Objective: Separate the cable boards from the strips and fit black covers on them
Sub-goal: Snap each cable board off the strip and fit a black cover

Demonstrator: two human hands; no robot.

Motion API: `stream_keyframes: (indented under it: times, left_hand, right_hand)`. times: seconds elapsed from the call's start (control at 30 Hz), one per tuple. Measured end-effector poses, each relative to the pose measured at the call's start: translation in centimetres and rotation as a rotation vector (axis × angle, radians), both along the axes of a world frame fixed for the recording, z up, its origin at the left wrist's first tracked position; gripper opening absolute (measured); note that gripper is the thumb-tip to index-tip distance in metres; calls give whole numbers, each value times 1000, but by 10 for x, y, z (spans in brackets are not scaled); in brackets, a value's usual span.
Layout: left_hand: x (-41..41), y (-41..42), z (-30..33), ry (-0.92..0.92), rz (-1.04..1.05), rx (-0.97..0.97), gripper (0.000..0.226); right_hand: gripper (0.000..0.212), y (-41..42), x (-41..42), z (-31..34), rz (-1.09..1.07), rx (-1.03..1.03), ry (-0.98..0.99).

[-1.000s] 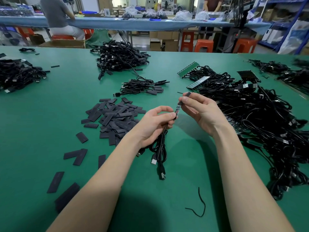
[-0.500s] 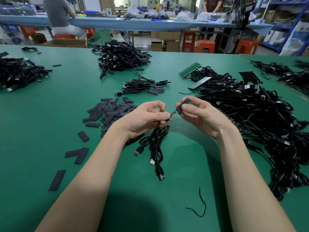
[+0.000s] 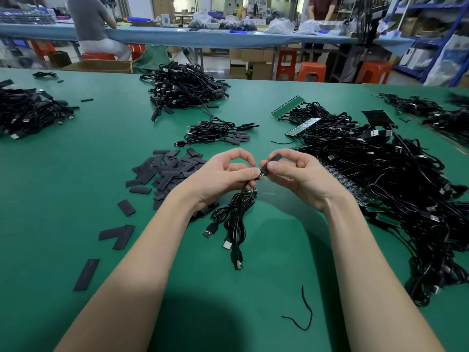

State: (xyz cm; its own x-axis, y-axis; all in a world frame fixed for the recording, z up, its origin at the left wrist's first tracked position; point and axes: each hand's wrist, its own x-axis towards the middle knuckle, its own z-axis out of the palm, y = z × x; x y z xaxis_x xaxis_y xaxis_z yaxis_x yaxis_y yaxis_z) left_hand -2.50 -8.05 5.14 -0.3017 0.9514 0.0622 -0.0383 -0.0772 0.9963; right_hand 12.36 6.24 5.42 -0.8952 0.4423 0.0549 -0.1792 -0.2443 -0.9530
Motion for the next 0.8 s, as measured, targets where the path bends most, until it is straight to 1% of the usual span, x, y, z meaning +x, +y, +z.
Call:
stream_keyframes:
  times: [0.1, 0.17, 0.37, 0.47, 0.63, 0.8]
  left_hand:
    - [3, 5, 1, 240, 174, 67, 11]
    - [6, 8, 1, 312, 232, 107, 12]
    - [10, 10, -5, 315, 332, 150, 11]
    - [10, 9, -6, 343, 332, 152, 8]
    - [8, 8, -6, 365, 312, 164, 9]
    - [7, 7, -8, 347, 298, 197, 7]
  right_hand:
    - [18, 3, -3, -2, -120, -111, 35]
    - [20, 4, -4, -2, -152, -154, 38]
    - [19, 3, -8, -6, -203, -217, 36]
    - [23, 2, -10, -8, -201, -222, 30]
    - [23, 2, -10, -8, -161, -226, 20]
    - [14, -2, -10, -7, -127, -223, 19]
